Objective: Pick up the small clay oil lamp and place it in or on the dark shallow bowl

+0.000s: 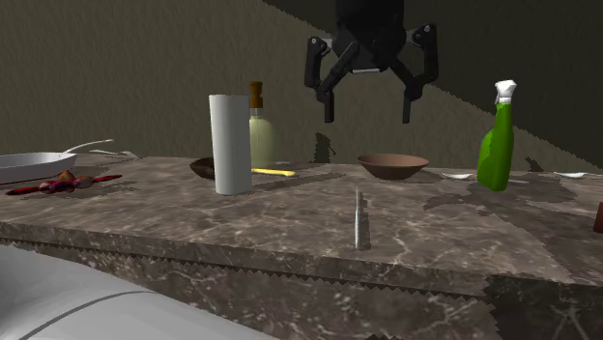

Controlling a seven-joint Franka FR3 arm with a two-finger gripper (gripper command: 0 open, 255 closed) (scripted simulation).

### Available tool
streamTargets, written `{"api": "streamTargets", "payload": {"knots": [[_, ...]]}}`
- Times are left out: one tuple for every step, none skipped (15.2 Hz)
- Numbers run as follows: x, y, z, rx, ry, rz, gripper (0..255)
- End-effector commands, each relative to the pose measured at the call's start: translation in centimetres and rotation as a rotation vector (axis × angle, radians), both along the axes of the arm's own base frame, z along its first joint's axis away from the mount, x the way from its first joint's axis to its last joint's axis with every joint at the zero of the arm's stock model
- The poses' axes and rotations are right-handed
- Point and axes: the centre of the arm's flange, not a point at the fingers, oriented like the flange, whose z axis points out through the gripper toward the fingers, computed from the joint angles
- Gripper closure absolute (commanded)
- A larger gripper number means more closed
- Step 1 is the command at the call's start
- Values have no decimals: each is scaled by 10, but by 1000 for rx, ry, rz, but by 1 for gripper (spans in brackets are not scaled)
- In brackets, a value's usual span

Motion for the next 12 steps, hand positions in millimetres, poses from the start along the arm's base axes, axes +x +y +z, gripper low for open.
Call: {"api": "streamTargets", "payload": {"knots": [[0, 0, 0, 0, 0, 0, 0], [7, 11, -3, 1, 3, 12, 0], [15, 21, -6, 3, 6, 24, 0], [22, 32, -9, 4, 9, 36, 0], [29, 43, -12, 5, 13, 47, 0], [36, 53, -15, 6, 16, 59, 0], [42, 64, -18, 8, 19, 71, 0], [49, 75, -22, 9, 22, 83, 0], [55, 86, -25, 10, 25, 95, 0], [62, 98, -28, 11, 28, 107, 0], [68, 109, -31, 13, 31, 119, 0], [74, 120, -34, 14, 34, 130, 0]]}}
